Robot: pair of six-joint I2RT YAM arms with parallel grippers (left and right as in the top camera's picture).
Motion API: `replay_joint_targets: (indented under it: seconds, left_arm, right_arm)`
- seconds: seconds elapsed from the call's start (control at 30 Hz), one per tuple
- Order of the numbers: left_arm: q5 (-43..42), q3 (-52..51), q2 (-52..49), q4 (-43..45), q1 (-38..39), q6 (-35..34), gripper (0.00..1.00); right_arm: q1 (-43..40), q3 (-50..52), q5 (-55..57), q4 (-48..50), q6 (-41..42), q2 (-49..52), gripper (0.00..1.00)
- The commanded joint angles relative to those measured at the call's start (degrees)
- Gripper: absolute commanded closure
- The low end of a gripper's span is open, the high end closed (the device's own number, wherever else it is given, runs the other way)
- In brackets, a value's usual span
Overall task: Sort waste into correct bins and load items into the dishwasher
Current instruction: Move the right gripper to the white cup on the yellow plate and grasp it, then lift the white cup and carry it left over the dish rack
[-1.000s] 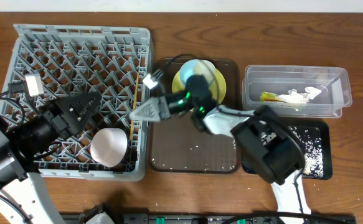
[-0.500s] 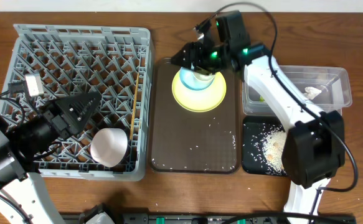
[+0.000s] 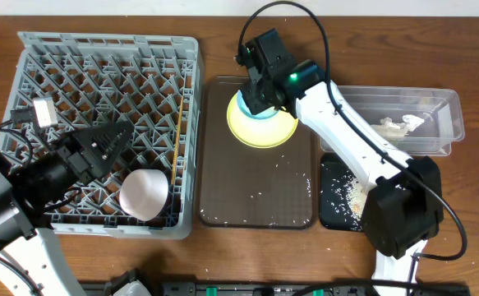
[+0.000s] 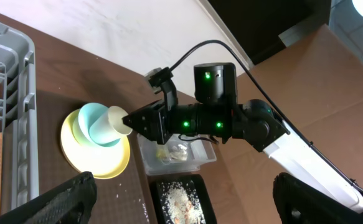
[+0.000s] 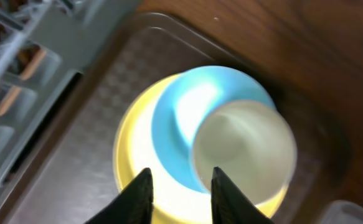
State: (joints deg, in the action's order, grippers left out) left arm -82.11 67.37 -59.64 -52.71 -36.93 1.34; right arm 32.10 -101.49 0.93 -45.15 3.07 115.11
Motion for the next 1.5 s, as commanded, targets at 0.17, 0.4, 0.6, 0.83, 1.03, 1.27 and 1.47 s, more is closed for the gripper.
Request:
replay_joint_targets:
  seconds: [0.17, 0.4, 0.6, 0.83, 1.03, 1.27, 1.47]
  left_arm:
    - [-0.31, 0.35, 0.07, -0.15, -0.17, 0.35, 0.09]
    - [-0.31, 0.35, 0.07, -0.15, -0.17, 0.35, 0.09]
    - [-0.31, 0.35, 0.07, -0.15, -0.17, 0.35, 0.09]
    - [-0.31, 0.35, 0.07, -0.15, -0.17, 0.35, 0.09]
    - [-0.31, 0.35, 0.07, -0.15, -0.17, 0.35, 0.09]
    - [-0.31, 0.35, 0.07, -0.15, -0.17, 0.35, 0.09]
    - [-0.31, 0.35, 0.07, -0.15, -0.17, 0.35, 0.09]
  right_arm:
    - [0.35, 7.08, 3.13, 3.45, -1.44, 0.33, 0.76]
    - [0.46, 14.40, 3.80, 11.13, -1.66, 0.33, 0.80]
    - [0.50, 11.89, 8.72, 11.50, -1.70, -1.73, 0.99]
    - [1.29, 9.94, 2.14, 11.76, -1.66, -9.53, 0.99]
    - [1.42, 9.97, -24.39, 15.32, 0.76, -14.71, 0.99]
    - [5.81, 10.54, -45.33, 28.37, 6.80, -8.79, 0.99]
    - [11.85, 10.54, -57.40, 43.36, 7.63, 1.77, 0.99]
